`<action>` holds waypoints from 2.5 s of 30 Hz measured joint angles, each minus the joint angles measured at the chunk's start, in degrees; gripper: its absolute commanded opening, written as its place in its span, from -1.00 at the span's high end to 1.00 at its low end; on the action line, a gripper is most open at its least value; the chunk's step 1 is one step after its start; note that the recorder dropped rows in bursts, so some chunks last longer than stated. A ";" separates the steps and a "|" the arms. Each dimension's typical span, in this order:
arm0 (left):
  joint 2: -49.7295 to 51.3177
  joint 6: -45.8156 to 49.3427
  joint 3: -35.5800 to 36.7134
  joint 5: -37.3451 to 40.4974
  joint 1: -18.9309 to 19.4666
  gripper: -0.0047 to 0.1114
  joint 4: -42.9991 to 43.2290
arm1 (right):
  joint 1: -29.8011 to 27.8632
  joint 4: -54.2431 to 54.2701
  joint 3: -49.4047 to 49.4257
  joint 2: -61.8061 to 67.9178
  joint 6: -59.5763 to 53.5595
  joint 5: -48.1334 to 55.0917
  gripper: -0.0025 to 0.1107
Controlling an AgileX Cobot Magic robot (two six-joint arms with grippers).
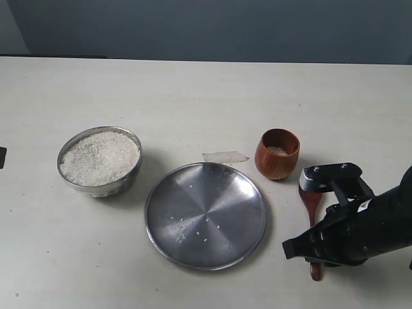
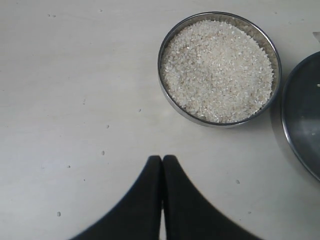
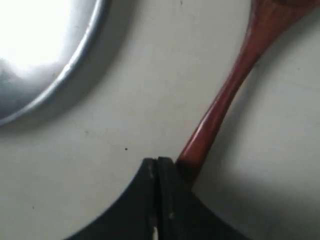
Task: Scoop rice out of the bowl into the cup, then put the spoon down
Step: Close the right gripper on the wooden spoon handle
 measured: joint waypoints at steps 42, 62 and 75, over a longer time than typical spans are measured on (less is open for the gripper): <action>0.00 0.00 0.00 0.00 0.00 0.91 0.13 | 0.00 -45.22 0.12 -14.74 46.30 9.55 0.97; 0.00 0.00 0.00 0.00 0.00 0.91 0.13 | 0.00 -38.39 0.12 -15.53 38.74 12.49 0.35; 0.00 0.00 0.00 0.00 0.00 0.91 0.13 | 0.00 -37.91 0.12 -12.52 37.02 8.06 0.35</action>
